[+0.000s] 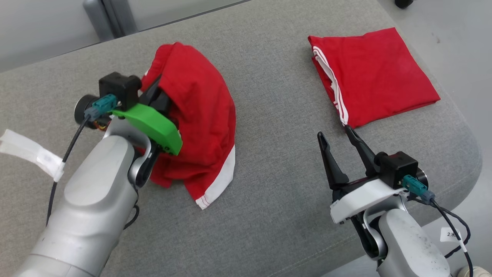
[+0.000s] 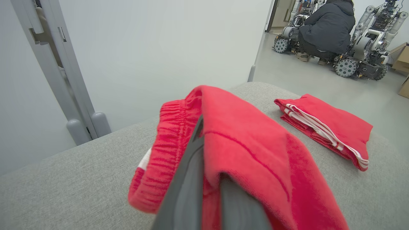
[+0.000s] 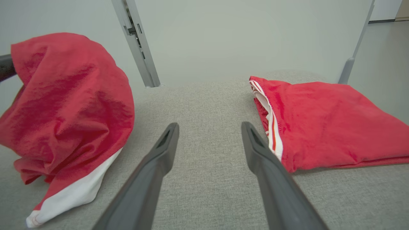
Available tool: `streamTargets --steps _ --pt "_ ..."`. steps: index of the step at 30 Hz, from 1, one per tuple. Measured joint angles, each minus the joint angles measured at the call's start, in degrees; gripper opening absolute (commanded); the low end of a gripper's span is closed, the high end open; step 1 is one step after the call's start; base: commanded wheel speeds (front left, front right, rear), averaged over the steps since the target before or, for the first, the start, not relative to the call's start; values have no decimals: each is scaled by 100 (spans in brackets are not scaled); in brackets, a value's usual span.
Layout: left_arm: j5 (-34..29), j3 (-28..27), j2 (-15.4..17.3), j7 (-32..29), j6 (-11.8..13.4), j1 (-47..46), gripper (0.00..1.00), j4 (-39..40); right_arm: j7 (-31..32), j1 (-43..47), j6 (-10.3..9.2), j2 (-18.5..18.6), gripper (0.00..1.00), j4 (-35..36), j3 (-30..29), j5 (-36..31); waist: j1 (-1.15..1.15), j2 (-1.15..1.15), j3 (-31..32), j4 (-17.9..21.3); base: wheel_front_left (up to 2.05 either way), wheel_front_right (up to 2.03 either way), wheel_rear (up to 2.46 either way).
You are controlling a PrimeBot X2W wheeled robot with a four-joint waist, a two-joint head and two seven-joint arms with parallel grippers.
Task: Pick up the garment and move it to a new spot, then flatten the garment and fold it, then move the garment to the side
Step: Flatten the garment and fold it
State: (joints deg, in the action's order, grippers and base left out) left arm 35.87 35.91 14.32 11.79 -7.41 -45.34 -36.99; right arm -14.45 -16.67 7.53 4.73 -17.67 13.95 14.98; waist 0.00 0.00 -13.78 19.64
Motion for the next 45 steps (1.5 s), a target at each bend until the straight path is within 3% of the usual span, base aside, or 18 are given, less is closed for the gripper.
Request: streamTargets --steps 10,15,19,26,35,36,37,38,45 --pt "-62 -198 -882 289 274 -960 0 435 -12 4 0 -27 100 -91 13 1 0 0 287 -103 0 0 0" --pt "-218 -425 -1035 310 548 -1028 0 726 -26 18 0 -36 100 -97 -41 5 0 0 336 -157 0 0 0" --pt "-569 -386 -989 333 593 -580 0 677 -26 56 0 -27 100 -80 -110 7 0 0 319 -264 0 0 0" --pt "-814 -230 -490 332 557 943 0 145 -27 110 0 -10 100 -69 -155 7 0 0 303 -593 0 0 0" --pt "-1160 -143 -183 333 668 2047 0 481 15 156 0 12 100 -12 -192 -15 0 0 359 -1079 0 0 0" --pt "-1177 -134 -186 333 667 2129 16 538 24 169 0 10 100 -7 -196 -24 0 0 371 -1116 0 0 0" --pt "-1190 -129 -188 333 667 2226 45 603 26 191 0 12 100 -2 -188 -32 0 0 388 -1157 0 0 0" --pt "-1204 -107 -188 333 647 2314 100 643 36 210 0 14 100 0 -178 -35 0 0 408 -1193 0 0 0" --pt "-876 -127 -235 330 379 2670 100 839 83 237 0 33 100 26 -125 -44 0 0 595 -1258 0 0 0"
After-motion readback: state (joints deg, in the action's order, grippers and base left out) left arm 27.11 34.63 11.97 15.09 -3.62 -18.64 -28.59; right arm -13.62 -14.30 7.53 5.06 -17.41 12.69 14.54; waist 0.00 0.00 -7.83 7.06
